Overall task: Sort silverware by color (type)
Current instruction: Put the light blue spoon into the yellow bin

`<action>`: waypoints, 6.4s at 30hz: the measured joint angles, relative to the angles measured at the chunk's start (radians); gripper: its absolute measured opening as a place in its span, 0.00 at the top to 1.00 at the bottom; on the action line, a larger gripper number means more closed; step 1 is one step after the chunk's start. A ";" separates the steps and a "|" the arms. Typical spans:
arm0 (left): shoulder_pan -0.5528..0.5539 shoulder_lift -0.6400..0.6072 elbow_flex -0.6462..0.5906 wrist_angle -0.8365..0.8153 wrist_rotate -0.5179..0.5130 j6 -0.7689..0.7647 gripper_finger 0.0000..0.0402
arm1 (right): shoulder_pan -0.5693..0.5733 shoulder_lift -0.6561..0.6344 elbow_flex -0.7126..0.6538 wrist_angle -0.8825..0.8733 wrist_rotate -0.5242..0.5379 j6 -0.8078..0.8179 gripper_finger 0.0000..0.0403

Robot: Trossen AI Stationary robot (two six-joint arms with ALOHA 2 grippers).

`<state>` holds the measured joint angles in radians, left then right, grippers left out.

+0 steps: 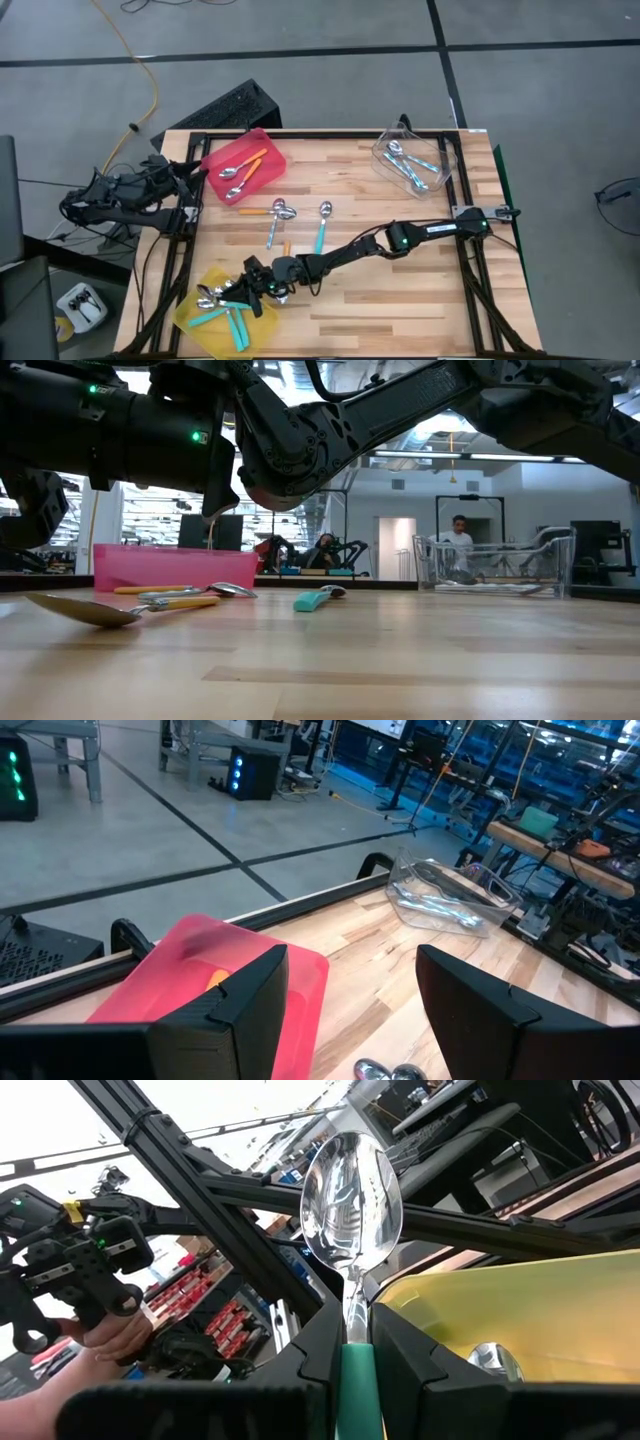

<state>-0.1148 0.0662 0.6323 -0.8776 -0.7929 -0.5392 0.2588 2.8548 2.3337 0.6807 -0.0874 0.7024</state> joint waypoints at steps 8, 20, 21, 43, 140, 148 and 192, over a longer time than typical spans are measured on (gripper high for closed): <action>0.000 0.000 0.000 0.000 0.000 0.000 0.49 | 0.000 0.000 0.001 -0.037 -0.011 -0.033 0.83; 0.000 0.000 0.000 0.000 0.000 0.000 0.49 | 0.000 0.000 0.001 -0.045 -0.022 -0.067 0.83; 0.000 0.000 0.000 0.000 0.000 0.000 0.49 | 0.000 0.000 0.001 -0.047 -0.022 -0.067 0.83; 0.000 0.000 0.000 0.000 0.000 0.000 0.49 | 0.001 0.000 0.001 -0.048 -0.021 -0.080 0.64; 0.000 0.000 0.000 0.000 0.000 0.000 0.49 | 0.371 -1.292 -1.232 -1.665 1.210 0.853 0.58; 0.001 0.000 0.000 0.000 0.000 0.000 0.49 | 0.248 -1.090 -1.342 -1.173 1.200 0.785 0.58; 0.001 0.000 0.000 -0.004 -0.026 -0.004 0.49 | 0.149 -1.006 -1.295 -0.084 0.564 -0.448 0.58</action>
<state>-0.1143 0.0658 0.6319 -0.8813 -0.8188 -0.5434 0.4076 1.8484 1.0386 0.5970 0.4763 0.2549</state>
